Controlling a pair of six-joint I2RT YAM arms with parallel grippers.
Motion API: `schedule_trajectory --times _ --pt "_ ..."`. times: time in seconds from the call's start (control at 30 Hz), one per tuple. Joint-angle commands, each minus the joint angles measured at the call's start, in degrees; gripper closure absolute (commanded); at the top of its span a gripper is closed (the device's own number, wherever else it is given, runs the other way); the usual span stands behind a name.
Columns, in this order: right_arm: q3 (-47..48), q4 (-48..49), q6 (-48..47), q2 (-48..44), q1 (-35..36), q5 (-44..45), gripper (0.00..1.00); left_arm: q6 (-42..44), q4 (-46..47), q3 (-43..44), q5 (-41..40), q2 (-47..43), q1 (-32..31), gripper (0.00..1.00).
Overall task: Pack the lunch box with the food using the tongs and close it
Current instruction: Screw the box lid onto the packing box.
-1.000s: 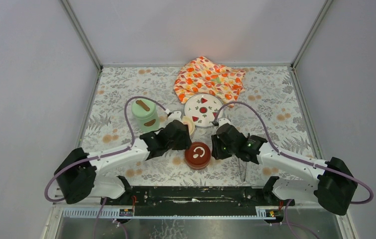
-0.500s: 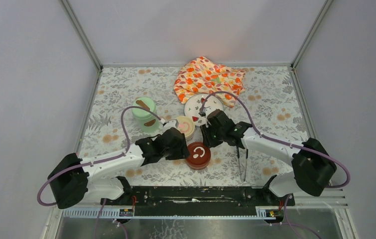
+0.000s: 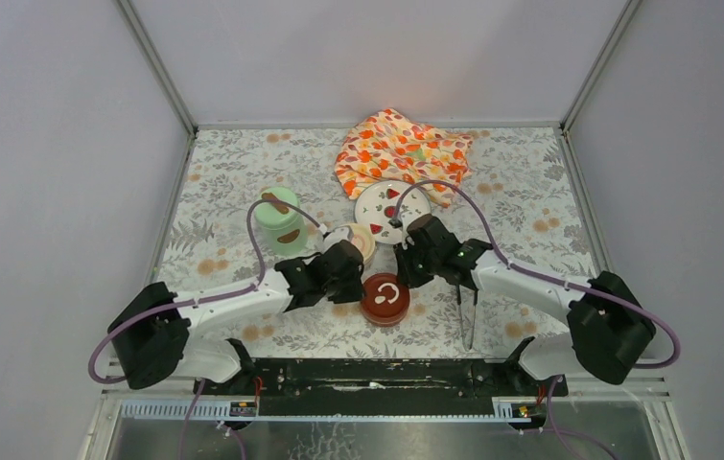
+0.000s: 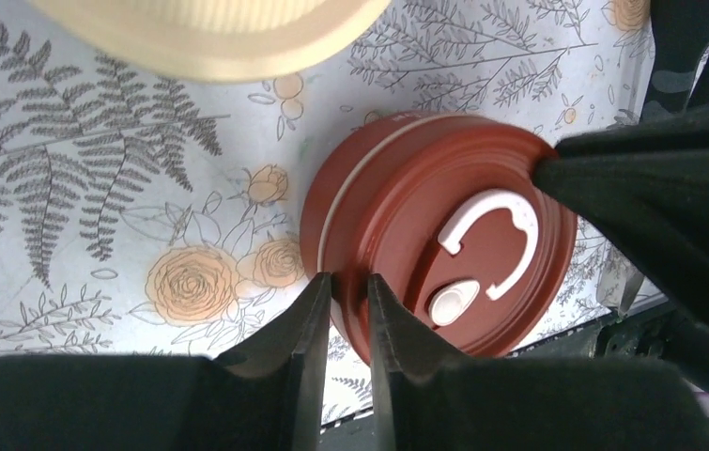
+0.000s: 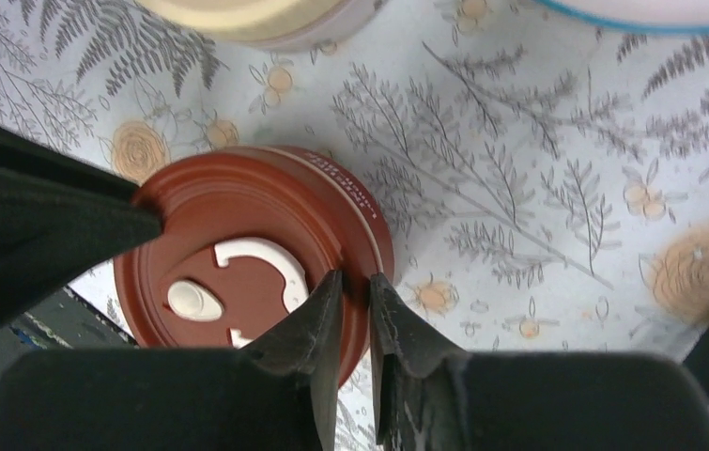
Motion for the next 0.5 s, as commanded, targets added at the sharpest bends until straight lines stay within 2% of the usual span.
schedule_trajectory --times 0.0,0.3,0.4,0.47 --pt "-5.2 0.1 5.8 -5.6 1.9 -3.0 0.85 3.5 1.4 2.1 -3.5 5.8 -0.6 0.80" --pt "-12.6 -1.5 16.9 -13.5 8.5 4.4 0.82 9.3 4.3 6.7 -10.5 10.3 -0.6 0.80" --pt "-13.2 -1.8 18.4 -15.6 9.3 4.1 0.79 11.2 5.1 7.5 -11.5 10.4 -0.5 0.77" --pt "-13.0 -2.8 18.1 -17.2 9.3 4.9 0.77 12.2 4.8 7.9 -11.8 9.7 -0.6 0.72"
